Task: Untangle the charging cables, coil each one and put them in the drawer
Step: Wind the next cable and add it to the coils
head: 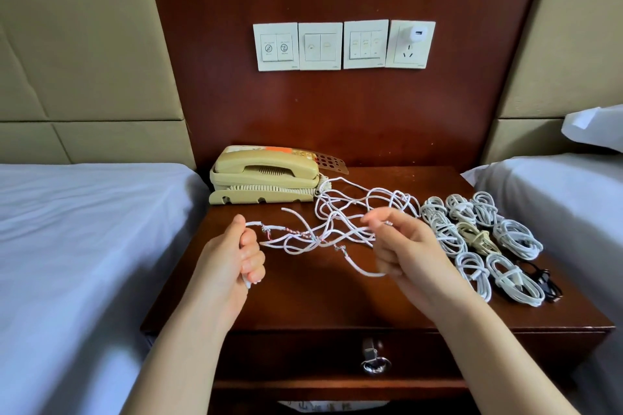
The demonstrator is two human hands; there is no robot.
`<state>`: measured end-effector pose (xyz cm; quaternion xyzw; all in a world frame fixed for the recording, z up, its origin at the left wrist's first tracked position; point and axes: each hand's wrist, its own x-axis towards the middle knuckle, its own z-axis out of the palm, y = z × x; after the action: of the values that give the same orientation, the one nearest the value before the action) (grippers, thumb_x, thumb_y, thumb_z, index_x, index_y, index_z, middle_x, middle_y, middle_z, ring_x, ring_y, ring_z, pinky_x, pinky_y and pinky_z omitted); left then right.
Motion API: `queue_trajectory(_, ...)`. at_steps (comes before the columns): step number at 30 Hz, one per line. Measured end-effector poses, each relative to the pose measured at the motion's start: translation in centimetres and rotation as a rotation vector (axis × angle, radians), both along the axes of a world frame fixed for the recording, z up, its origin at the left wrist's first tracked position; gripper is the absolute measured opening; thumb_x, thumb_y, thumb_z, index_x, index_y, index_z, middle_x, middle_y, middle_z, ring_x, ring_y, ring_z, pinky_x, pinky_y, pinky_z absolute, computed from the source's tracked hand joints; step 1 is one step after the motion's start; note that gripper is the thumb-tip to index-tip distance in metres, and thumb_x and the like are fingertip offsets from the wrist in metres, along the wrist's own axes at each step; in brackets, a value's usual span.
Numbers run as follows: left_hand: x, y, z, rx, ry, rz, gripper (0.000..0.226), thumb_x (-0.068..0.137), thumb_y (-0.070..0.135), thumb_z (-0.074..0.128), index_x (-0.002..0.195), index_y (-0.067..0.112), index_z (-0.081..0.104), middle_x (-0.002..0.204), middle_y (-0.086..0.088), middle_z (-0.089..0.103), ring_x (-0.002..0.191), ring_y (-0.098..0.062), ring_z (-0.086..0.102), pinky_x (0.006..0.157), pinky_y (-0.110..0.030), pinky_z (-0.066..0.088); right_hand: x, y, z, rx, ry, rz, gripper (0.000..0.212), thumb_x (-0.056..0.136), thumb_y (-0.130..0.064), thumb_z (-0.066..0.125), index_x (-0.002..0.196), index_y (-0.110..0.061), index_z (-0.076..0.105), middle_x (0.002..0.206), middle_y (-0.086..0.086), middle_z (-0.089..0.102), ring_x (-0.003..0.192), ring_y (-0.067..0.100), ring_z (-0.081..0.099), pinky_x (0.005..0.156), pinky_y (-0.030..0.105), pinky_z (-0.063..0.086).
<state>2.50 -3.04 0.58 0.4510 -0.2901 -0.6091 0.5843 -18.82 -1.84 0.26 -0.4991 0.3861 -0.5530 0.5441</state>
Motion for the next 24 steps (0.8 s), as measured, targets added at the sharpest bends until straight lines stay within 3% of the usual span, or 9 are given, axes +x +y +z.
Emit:
queue_trajectory(4,1.0,-0.1,0.6,0.007,0.036,0.096,0.046,0.102,0.031,0.031,0.059,0.018,0.024,0.032,0.009,0.020,0.023,-0.004,0.019,0.030,-0.009,0.015,0.1,-0.1,0.8,-0.016,-0.308,-0.047,0.021,0.095,-0.006,0.045,0.085,-0.012,0.062,0.051,-0.006,0.029,0.040,0.004,0.022,0.035,0.014,0.021)
queue_trajectory(9,1.1,-0.2,0.3,0.007,0.051,0.153,0.045,0.103,0.030,0.030,0.060,0.019,0.022,0.033,0.010,0.018,0.025,-0.004,0.017,0.031,-0.012,0.014,0.6,-1.1,-0.3,0.176,-0.345,-0.208,0.026,0.096,0.003,0.039,0.091,-0.008,0.061,0.063,0.002,0.047,0.040,0.004,0.025,0.036,0.015,0.023)
queue_trajectory(13,1.6,-0.3,0.7,0.043,0.083,0.183,0.045,0.103,0.030,0.031,0.060,0.019,0.022,0.031,0.009,0.019,0.023,-0.005,0.017,0.031,-0.010,0.013,0.3,-1.7,-0.3,0.254,-0.507,-0.360,0.031,0.094,0.011,0.037,0.098,-0.008,0.062,0.070,0.006,0.050,0.044,0.007,0.042,0.039,0.018,0.039)
queue_trajectory(15,1.9,-0.1,0.9,0.025,0.083,0.196,0.045,0.103,0.029,0.030,0.060,0.019,0.022,0.032,0.009,0.018,0.023,-0.005,0.017,0.031,-0.010,0.013,0.3,-1.6,-0.2,0.240,-0.363,-0.371,0.032,0.092,0.012,0.039,0.099,-0.008,0.062,0.073,0.008,0.050,0.046,0.010,0.048,0.044,0.021,0.047)
queue_trajectory(18,2.2,0.4,1.3,0.007,0.072,0.180,0.045,0.103,0.032,0.028,0.060,0.018,0.022,0.031,0.010,0.019,0.023,-0.004,0.018,0.031,-0.010,0.013,0.6,-1.2,-0.1,0.223,0.039,-0.269,0.027,0.092,0.008,0.043,0.098,-0.009,0.063,0.073,0.009,0.055,0.053,0.013,0.057,0.052,0.025,0.052)
queue_trajectory(20,2.3,1.0,1.7,-0.008,0.079,0.146,0.046,0.103,0.033,0.028,0.060,0.018,0.023,0.032,0.009,0.020,0.023,-0.004,0.019,0.031,-0.011,0.014,1.0,-0.9,-0.2,0.174,0.384,-0.187,0.025,0.093,0.002,0.045,0.092,-0.013,0.065,0.073,0.008,0.060,0.061,0.015,0.060,0.056,0.026,0.055)
queue_trajectory(22,2.2,1.6,2.2,-0.052,0.056,0.102,0.045,0.103,0.033,0.028,0.061,0.018,0.024,0.033,0.010,0.020,0.024,-0.003,0.019,0.031,-0.013,0.015,1.3,-0.7,-0.5,0.057,0.805,-0.114,0.023,0.094,-0.007,0.047,0.090,-0.020,0.066,0.083,0.005,0.064,0.075,0.016,0.063,0.071,0.031,0.057)
queue_trajectory(24,1.8,2.3,2.5,-0.098,0.013,0.067,0.045,0.103,0.034,0.028,0.061,0.016,0.026,0.034,0.009,0.020,0.025,-0.003,0.020,0.032,-0.012,0.015,1.9,-0.4,-0.8,-0.069,1.118,-0.091,0.024,0.096,-0.016,0.046,0.104,-0.026,0.066,0.102,-0.003,0.058,0.100,0.015,0.052,0.088,0.026,0.044)
